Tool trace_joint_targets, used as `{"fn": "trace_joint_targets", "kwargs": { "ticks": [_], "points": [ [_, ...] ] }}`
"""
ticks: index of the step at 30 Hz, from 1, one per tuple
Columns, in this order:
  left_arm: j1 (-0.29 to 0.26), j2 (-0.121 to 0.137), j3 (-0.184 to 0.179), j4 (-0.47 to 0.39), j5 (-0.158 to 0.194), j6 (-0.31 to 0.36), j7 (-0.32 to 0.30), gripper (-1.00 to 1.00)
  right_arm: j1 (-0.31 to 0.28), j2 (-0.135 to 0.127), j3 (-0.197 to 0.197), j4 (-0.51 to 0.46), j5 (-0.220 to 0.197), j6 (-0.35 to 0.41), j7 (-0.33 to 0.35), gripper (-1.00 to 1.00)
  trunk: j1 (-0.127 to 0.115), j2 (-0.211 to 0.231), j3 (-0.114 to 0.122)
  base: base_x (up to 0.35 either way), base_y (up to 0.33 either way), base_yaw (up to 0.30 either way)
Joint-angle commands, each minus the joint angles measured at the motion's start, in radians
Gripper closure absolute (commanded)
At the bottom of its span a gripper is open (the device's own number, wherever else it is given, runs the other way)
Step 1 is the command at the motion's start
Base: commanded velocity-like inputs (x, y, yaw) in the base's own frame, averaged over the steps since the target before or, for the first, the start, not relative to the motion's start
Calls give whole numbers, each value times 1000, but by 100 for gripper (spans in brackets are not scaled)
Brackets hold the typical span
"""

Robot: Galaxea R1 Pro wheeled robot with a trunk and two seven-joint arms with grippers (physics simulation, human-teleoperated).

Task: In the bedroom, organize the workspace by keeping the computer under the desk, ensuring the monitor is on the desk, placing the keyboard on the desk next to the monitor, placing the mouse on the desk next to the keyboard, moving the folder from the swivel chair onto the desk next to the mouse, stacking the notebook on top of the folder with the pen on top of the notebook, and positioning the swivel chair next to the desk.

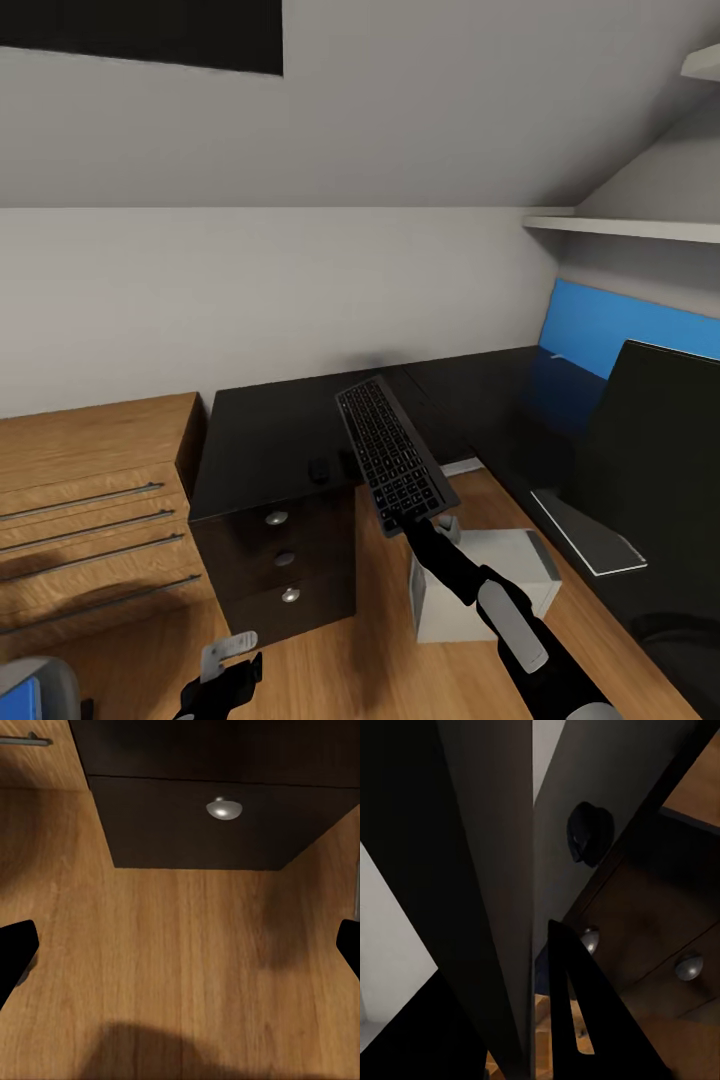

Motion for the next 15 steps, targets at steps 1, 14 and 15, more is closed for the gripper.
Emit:
{"fn": "trace_joint_targets", "kwargs": {
  "ticks": [1,14,15],
  "points": [
    [0,-1,1,-2,10,5,3,-100,-1,-1,2,0,-11,5,1,100,0,-1,-1,0,0,0],
    [0,-1,1,-2,10,4,1,-100,-1,-4,0,21,-11,5,2,100,0,-1,-1,205,0,0],
    [0,-1,1,-2,10,4,1,-100,-1,-4,0,21,-11,5,2,100,0,-1,-1,234,0,0]
  ]
}}
